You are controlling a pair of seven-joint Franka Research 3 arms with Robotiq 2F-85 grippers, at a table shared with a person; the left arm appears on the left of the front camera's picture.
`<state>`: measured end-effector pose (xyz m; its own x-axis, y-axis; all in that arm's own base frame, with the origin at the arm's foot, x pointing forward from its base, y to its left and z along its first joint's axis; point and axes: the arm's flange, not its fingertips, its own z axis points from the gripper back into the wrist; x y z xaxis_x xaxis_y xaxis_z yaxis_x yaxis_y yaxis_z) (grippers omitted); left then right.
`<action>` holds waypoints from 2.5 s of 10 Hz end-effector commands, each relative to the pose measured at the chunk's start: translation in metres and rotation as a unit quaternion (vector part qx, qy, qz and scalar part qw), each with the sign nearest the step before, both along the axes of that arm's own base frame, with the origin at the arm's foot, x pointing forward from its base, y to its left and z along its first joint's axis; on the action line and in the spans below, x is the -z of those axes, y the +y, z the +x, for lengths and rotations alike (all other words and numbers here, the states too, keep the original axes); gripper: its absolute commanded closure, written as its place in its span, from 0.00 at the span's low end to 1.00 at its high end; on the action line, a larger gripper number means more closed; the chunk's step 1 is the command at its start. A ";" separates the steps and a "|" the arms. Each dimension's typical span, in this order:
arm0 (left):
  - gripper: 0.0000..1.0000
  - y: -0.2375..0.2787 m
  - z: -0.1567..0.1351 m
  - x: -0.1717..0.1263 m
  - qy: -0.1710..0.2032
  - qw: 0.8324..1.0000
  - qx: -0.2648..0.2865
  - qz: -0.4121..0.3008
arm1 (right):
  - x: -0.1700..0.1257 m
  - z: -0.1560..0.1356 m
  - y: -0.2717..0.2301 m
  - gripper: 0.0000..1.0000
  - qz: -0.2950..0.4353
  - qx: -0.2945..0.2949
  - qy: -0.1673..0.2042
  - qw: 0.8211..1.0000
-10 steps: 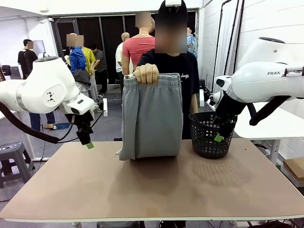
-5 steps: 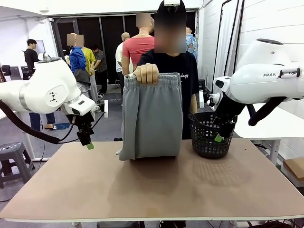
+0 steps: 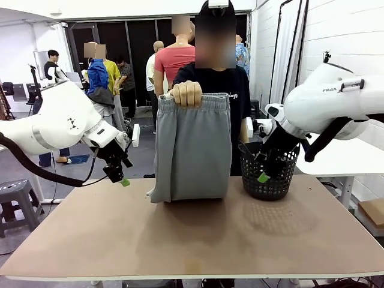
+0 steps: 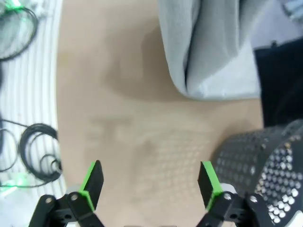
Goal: Fold the training pants.
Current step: Grab both ends of the Training pants handed by a person.
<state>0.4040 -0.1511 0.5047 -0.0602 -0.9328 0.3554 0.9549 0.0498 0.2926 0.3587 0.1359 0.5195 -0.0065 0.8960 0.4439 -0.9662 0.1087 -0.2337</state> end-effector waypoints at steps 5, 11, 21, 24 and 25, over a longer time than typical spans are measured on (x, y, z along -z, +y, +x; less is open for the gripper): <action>0.00 -0.004 0.001 0.013 -0.021 0.987 0.065 -0.149 | 0.022 0.009 0.002 0.00 0.156 -0.063 -0.048 0.985; 0.00 -0.016 -0.011 0.011 -0.002 0.955 0.084 -0.284 | 0.027 0.015 0.007 0.00 0.280 -0.094 -0.058 0.954; 0.00 -0.034 -0.011 0.006 -0.004 0.917 0.075 -0.392 | 0.018 0.001 0.016 0.00 0.338 -0.114 -0.068 0.932; 0.00 -0.042 -0.011 0.002 -0.020 0.917 0.092 -0.387 | 0.021 0.001 0.015 0.00 0.360 -0.122 -0.068 0.922; 0.00 -0.044 -0.013 0.000 -0.016 0.915 0.101 -0.390 | 0.021 0.001 0.015 0.00 0.372 -0.128 -0.065 0.917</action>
